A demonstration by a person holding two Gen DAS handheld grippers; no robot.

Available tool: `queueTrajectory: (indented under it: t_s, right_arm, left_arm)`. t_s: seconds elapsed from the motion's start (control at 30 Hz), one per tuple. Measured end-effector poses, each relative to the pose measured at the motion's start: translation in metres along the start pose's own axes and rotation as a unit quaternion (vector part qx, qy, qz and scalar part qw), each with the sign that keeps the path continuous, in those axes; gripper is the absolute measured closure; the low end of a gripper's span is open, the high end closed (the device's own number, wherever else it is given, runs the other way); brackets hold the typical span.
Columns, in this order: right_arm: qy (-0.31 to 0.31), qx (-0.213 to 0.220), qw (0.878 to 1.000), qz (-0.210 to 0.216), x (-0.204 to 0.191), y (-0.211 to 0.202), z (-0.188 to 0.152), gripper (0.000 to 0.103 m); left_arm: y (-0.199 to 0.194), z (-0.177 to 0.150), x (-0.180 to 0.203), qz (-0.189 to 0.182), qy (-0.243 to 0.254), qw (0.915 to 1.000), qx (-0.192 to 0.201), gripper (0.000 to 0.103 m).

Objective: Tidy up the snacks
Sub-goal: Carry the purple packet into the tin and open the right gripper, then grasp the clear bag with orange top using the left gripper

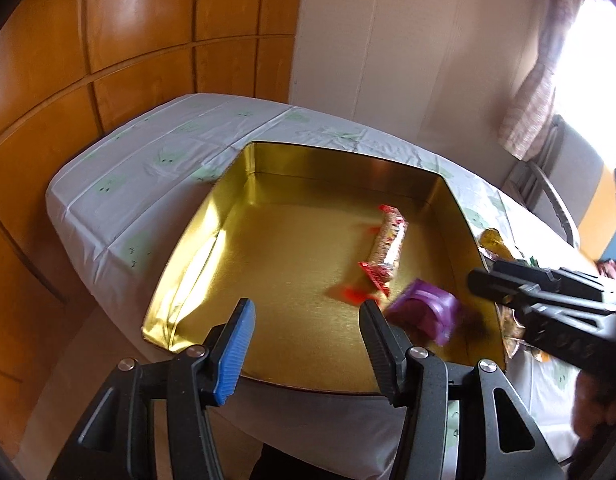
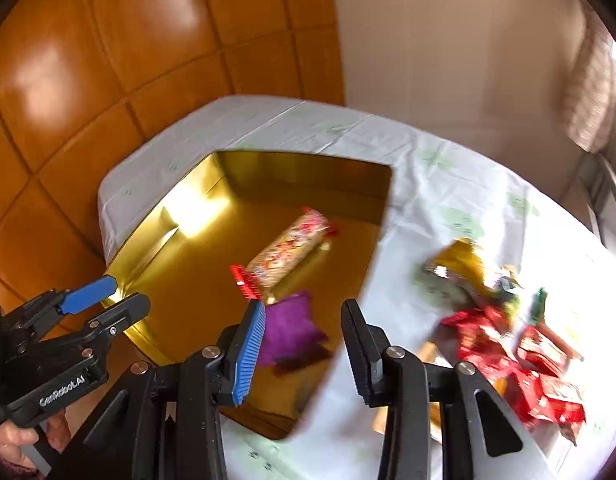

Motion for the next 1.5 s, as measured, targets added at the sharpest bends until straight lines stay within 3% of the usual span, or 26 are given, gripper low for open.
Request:
queueTrajectory:
  t_s: [0.63, 1.03, 1.23, 1.3, 1.4, 1.5]
  right_arm:
    - [0.084, 0.016, 0.987, -0.137, 0.182, -0.075, -0.033, 0.061]
    - [0.132, -0.01, 0.971, -0.198, 0.295, -0.098, -0.055, 0.059]
    - [0.204, -0.024, 0.96, -0.19, 0.33, -0.094, -0.08, 0.059]
    - [0.207, -0.015, 0.962, -0.175, 0.329, -0.097, -0.076, 0.059]
    - [0.216, -0.011, 0.965, -0.15, 0.322, -0.098, -0.072, 0.058]
    - [0.207, -0.011, 0.968, -0.144, 0.315, -0.096, -0.069, 0.058]
  left_arm:
    - [-0.005, 0.015, 0.102, -0.063, 0.122, 0.9905, 0.006, 0.048]
    - [-0.003, 0.019, 0.164, -0.113, 0.192, 0.9748, -0.005, 0.049]
    - [0.001, 0.016, 0.209, -0.147, 0.241, 0.9591, -0.018, 0.049]
    - [0.005, 0.013, 0.224, -0.157, 0.256, 0.9533, -0.027, 0.049]
    - [0.012, 0.004, 0.25, -0.174, 0.315, 0.9325, -0.033, 0.049]
    - [0.023, -0.008, 0.271, -0.179, 0.401, 0.8975, -0.043, 0.041]
Point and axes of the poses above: each gripper's, at about its wrist camera, not at the fingertips, and y roughly the way its jaws point, x to its right, z to its top, the point moved 8 cm from there along y, roughly the way its jaws point, and after that the axes turned 9 degrees about y, right-handed, at the moved point
